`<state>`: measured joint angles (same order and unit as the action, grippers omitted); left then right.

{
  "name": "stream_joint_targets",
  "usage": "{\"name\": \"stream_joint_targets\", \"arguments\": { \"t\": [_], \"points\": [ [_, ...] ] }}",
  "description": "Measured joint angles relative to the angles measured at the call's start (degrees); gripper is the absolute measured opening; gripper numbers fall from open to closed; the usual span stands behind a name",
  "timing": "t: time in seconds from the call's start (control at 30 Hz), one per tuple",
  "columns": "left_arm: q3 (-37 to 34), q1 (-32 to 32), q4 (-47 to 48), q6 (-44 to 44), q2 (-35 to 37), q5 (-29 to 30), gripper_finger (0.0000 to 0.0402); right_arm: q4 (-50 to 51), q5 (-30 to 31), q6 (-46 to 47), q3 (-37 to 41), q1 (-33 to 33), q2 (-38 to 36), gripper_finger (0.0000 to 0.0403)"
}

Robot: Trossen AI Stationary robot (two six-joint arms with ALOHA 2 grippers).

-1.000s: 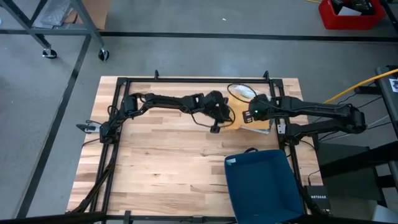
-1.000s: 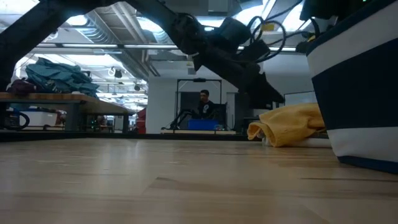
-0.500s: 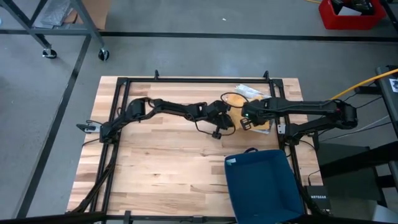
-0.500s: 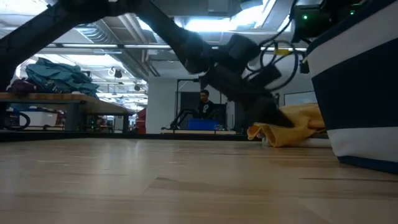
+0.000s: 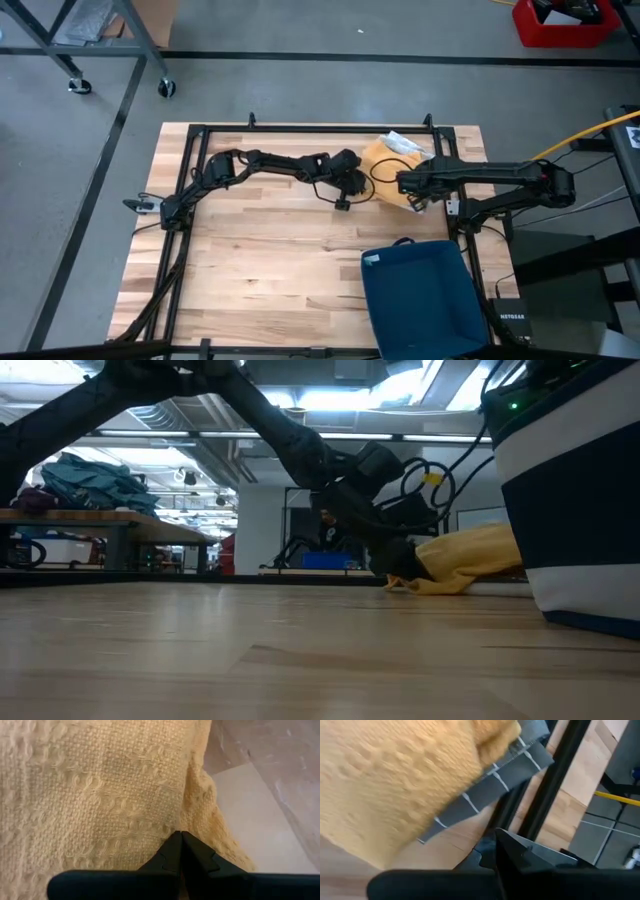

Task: Fold towel
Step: Stack the yellow towel on top of the gray towel

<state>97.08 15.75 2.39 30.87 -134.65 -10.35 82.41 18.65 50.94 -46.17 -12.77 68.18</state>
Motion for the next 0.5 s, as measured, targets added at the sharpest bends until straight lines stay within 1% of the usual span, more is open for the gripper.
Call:
{"name": "stream_joint_targets", "arguments": {
  "t": [0.2, 0.4, 0.5],
  "points": [
    [-0.09, -0.86, 1.41, -1.92, 1.0, -0.9, 0.0004, -1.92, -0.37, 0.07, 0.0, 0.01, -0.83, 0.0004],
    [-0.09, -1.17, 4.27, -1.2, 6.1, -2.24, 0.0001, -1.82, -1.19, 0.19, -2.9, 0.06, -4.53, 0.0004],
    [-0.07, -1.03, 4.26, -0.35, 8.44, -2.28, 0.0004, -1.88, -0.09, 0.17, -5.12, 0.06, -6.85, 0.0004]
  ]
}}
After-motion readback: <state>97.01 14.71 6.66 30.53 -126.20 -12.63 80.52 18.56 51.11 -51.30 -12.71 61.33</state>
